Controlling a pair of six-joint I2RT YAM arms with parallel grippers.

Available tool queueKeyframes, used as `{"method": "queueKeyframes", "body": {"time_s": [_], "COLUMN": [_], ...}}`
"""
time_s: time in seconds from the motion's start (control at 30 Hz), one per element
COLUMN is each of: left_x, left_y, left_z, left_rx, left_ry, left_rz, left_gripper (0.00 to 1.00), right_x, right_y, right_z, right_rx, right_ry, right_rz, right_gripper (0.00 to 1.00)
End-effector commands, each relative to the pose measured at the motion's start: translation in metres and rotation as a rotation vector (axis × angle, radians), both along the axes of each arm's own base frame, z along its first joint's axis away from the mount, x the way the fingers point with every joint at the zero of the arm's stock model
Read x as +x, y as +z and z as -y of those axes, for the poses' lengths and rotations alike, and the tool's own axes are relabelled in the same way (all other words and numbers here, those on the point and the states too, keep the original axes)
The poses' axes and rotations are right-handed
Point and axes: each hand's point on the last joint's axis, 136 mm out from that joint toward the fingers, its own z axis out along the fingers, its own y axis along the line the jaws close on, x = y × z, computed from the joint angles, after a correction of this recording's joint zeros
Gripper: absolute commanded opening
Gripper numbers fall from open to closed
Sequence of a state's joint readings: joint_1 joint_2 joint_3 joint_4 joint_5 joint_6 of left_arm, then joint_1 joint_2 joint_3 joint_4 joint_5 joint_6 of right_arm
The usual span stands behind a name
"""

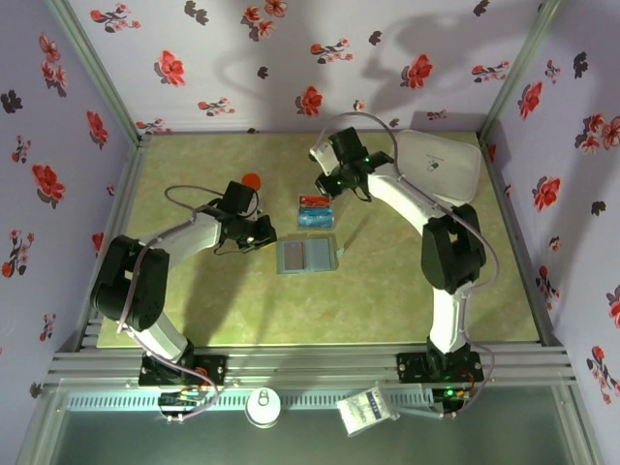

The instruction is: Take the credit cards out of the card holder

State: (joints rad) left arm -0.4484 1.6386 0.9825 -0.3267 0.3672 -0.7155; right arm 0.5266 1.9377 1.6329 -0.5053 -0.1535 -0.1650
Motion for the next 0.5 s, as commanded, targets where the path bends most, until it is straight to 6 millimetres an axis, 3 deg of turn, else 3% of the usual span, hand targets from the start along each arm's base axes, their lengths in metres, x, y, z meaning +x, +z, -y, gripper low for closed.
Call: {"method": "queueKeyframes", "body": {"time_s": [0.0,0.17,0.47], "left_x": [-0.002,-0.010,-0.027], "left_y": [-0.003,-0.014,-0.038], "left_z": [0.005,0.016,0.014], "left_rx": [-0.035,-0.034,0.012], "left_ry": [0.001,-0.028,-0.026], "left_rz": [-0.013,-0.036,-0.083], "left_gripper": [0.08,0.07,0.04], "right_x": [-0.009,-0.039,-0.102], "right_y": [0.010,-0.009,-0.071], "right_z": [-0.009,-0.016,-0.049], "right_rx": [0.225,0.351,0.365], "right_ry": [-0.207,-0.337,-0.386], "right_rz": [-0.089,-0.251,-0.535], "right_gripper": [0.21,0.16,0.15]}}
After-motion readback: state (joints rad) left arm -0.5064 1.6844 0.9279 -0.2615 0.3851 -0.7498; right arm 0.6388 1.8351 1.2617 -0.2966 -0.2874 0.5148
